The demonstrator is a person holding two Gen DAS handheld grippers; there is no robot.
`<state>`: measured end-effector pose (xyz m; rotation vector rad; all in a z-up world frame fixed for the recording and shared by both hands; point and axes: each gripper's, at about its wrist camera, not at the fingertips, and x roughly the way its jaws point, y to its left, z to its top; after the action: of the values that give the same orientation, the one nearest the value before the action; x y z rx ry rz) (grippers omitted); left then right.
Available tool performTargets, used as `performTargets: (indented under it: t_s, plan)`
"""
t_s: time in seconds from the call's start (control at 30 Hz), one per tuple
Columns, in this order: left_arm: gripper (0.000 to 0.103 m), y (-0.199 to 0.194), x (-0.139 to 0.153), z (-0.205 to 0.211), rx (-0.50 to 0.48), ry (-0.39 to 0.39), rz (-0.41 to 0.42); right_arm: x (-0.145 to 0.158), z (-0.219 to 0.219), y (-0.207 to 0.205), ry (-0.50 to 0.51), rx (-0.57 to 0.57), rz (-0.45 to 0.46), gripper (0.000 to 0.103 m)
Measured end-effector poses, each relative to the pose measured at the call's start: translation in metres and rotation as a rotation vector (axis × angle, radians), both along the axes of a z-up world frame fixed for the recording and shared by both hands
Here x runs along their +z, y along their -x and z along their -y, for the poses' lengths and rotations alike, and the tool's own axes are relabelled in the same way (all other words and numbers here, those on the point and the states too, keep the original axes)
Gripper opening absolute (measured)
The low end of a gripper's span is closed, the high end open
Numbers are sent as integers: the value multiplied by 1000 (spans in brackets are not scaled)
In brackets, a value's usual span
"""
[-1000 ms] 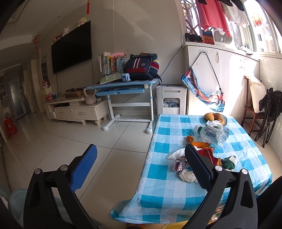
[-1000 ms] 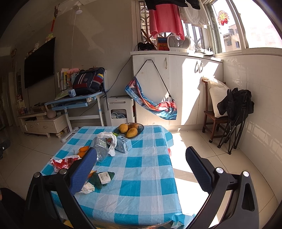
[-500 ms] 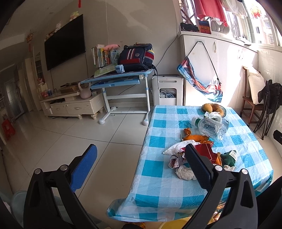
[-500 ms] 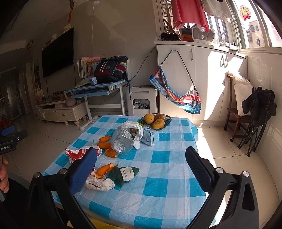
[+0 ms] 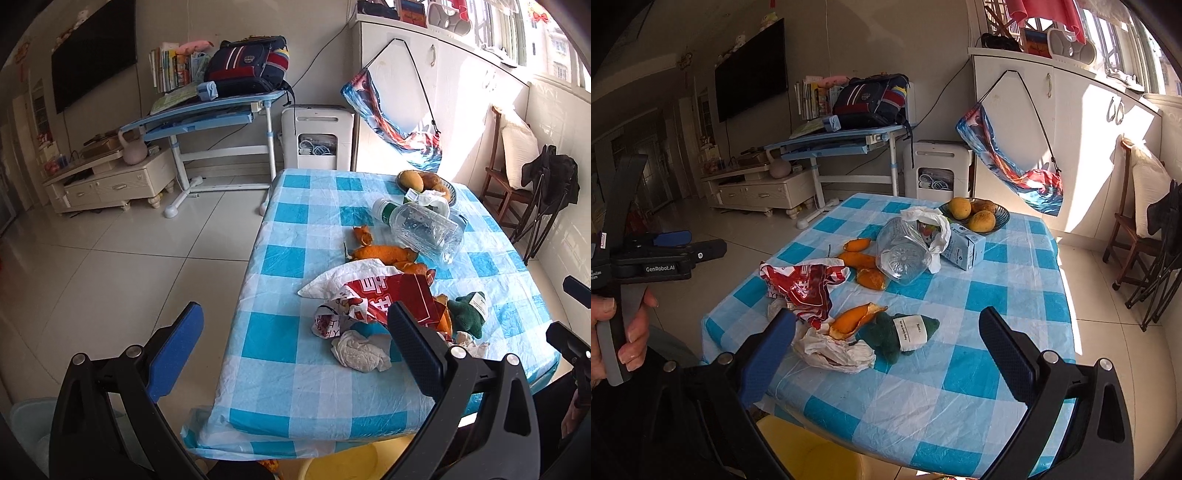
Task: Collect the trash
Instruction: 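Reach the left gripper to the red chip bag and close on it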
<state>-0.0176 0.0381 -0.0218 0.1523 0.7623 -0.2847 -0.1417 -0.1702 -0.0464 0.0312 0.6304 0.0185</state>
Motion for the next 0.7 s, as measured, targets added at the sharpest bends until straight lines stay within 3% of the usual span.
performTargets:
  t_s: [0.13, 0.33, 0.53, 0.63, 0.7]
  plan:
    - [96, -15, -20, 4, -13, 20, -98, -11, -17, -6, 20, 89, -54, 86]
    - [96, -33, -29, 17, -30, 0, -119, -27, -36, -25, 16, 191, -119, 75]
    - [96, -47, -42, 14, -42, 98, -230, -48, -57, -42, 88, 231, -182, 66]
    - [96, -52, -46, 15, -31, 119, -244, -55, -54, -47, 92, 221, -209, 52]
    - [93, -56, -51, 19, -28, 120, -255, -57, -50, -47, 64, 225, -219, 38]
